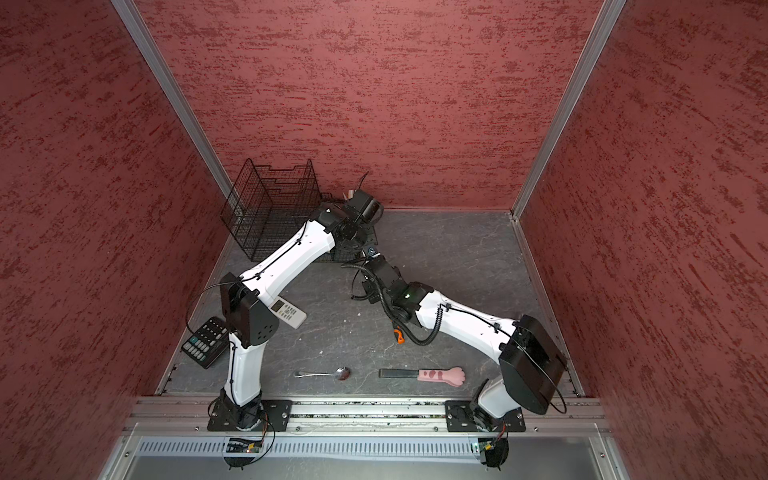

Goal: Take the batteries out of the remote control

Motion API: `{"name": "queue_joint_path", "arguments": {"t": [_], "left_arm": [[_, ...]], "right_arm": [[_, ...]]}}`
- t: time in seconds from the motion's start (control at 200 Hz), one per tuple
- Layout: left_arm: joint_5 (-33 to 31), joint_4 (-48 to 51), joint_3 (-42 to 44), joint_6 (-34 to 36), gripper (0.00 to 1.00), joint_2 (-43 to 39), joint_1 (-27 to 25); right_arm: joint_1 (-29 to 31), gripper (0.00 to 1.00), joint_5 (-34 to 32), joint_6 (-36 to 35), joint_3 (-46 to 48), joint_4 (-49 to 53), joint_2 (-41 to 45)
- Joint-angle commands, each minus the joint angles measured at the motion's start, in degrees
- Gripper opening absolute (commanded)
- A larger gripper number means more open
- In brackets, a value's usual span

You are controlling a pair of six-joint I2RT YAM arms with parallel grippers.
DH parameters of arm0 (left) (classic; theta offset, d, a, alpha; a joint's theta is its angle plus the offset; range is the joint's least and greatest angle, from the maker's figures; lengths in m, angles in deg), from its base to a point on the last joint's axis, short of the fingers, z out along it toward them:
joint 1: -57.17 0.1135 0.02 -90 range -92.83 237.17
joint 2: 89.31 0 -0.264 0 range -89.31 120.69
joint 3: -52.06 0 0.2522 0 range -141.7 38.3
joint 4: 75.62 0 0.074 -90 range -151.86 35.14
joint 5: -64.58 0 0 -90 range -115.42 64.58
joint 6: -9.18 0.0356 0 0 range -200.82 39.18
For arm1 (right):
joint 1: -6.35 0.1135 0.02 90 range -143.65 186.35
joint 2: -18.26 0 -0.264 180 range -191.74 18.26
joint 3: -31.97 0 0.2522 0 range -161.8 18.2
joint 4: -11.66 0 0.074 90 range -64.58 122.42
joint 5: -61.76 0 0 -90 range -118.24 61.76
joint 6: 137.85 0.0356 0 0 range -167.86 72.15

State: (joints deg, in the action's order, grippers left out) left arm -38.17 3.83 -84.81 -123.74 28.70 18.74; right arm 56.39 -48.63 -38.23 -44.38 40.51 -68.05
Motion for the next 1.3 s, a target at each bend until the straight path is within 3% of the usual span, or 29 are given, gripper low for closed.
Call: {"name": "queue_joint_path", "arguments": {"t": [0.0, 0.065, 0.461, 0.952, 1.293], "left_arm": [[-0.08, 1.95, -0.03, 5.02, 0.06, 1.43, -0.52], [0.01, 1.5, -0.03, 5.21, 0.0, 1.34, -0.49], [1.68, -6.16, 3.95, 5.92, 0.0, -3.25, -0.74], [3.54, -11.06, 7.01, 5.74, 0.0, -5.85, -0.72], [5.16, -14.01, 7.98, 6.01, 0.0, -6.43, -0.52]], "right_arm": [[0.83, 0.0, 1.29, 0.87, -4.73, -5.68, 1.04], [1.01, 0.0, 1.38, 1.39, -5.0, -5.49, 0.75], [1.55, 0.08, 0.74, 4.91, -3.18, -4.61, 2.71], [1.55, 0.32, 0.13, 7.05, -2.21, -5.01, 5.0], [1.55, 0.56, -0.96, 7.46, -1.07, -4.95, 6.26]]}}
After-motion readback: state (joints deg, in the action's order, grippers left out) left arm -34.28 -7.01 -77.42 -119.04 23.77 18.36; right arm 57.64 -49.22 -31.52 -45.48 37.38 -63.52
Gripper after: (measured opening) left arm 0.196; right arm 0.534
